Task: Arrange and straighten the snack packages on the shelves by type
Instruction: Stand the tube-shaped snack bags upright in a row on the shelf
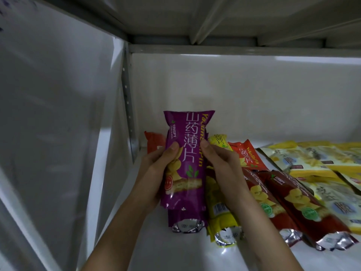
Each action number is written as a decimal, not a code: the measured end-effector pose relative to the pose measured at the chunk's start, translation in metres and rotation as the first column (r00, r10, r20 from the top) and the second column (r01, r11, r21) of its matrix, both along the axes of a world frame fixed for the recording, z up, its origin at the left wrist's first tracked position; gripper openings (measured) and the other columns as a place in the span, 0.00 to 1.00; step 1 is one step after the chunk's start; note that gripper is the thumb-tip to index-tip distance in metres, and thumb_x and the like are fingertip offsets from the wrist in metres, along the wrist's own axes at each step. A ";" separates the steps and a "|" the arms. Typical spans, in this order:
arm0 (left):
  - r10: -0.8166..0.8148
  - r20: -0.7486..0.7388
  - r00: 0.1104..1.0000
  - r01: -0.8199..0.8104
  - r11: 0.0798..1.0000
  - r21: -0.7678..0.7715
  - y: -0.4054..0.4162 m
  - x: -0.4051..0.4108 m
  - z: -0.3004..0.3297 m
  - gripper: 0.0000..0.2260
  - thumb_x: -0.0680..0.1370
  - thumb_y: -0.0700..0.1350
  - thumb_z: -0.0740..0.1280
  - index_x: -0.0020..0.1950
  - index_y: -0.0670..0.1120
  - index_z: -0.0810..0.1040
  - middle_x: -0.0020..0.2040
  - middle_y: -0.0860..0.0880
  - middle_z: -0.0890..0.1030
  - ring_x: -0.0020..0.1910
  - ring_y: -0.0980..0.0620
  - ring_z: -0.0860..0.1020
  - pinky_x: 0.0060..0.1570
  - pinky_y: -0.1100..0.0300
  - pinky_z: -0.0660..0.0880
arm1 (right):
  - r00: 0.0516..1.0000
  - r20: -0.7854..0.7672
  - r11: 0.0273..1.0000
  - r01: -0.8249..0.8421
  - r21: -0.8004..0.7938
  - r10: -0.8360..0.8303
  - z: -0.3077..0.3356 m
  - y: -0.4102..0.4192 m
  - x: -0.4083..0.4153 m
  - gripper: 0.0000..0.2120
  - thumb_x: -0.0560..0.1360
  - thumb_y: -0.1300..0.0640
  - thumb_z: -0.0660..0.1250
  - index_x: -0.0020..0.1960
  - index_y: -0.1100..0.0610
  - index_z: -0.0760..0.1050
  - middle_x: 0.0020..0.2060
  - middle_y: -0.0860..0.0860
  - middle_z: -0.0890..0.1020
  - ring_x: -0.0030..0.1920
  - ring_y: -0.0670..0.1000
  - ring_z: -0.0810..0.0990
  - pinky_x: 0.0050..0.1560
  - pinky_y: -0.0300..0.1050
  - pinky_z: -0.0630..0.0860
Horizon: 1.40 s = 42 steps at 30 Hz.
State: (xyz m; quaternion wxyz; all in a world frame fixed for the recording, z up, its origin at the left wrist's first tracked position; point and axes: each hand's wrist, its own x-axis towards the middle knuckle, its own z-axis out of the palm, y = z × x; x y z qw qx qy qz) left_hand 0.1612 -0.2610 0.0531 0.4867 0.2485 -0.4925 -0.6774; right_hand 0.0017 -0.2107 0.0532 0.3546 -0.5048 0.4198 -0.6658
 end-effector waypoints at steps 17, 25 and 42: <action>-0.054 0.093 0.994 0.049 0.997 0.058 0.002 0.001 0.004 0.17 0.72 0.57 0.72 0.55 0.48 0.86 0.55 0.39 0.87 0.48 0.41 0.87 0.52 0.47 0.83 | 0.996 -0.016 0.996 0.090 -0.007 -0.090 -0.002 -0.001 0.002 0.23 0.78 0.44 0.68 0.48 0.66 0.83 0.45 0.57 0.88 0.47 0.58 0.88 0.47 0.48 0.85; 0.049 0.157 0.986 -0.063 0.994 0.089 -0.002 0.006 0.008 0.27 0.71 0.60 0.72 0.63 0.43 0.84 0.54 0.40 0.87 0.50 0.41 0.87 0.54 0.48 0.82 | 0.996 -0.088 0.998 0.023 0.060 -0.018 -0.002 0.000 0.008 0.33 0.78 0.39 0.71 0.52 0.73 0.79 0.48 0.65 0.85 0.51 0.67 0.85 0.58 0.70 0.79; 0.105 0.164 0.981 -0.117 0.991 0.065 0.001 0.008 0.008 0.20 0.68 0.52 0.75 0.55 0.40 0.85 0.46 0.41 0.88 0.38 0.46 0.87 0.35 0.57 0.82 | 0.995 -0.099 0.995 -0.014 0.102 0.024 -0.007 0.000 0.017 0.39 0.76 0.33 0.70 0.50 0.74 0.76 0.47 0.71 0.82 0.50 0.71 0.83 0.56 0.68 0.80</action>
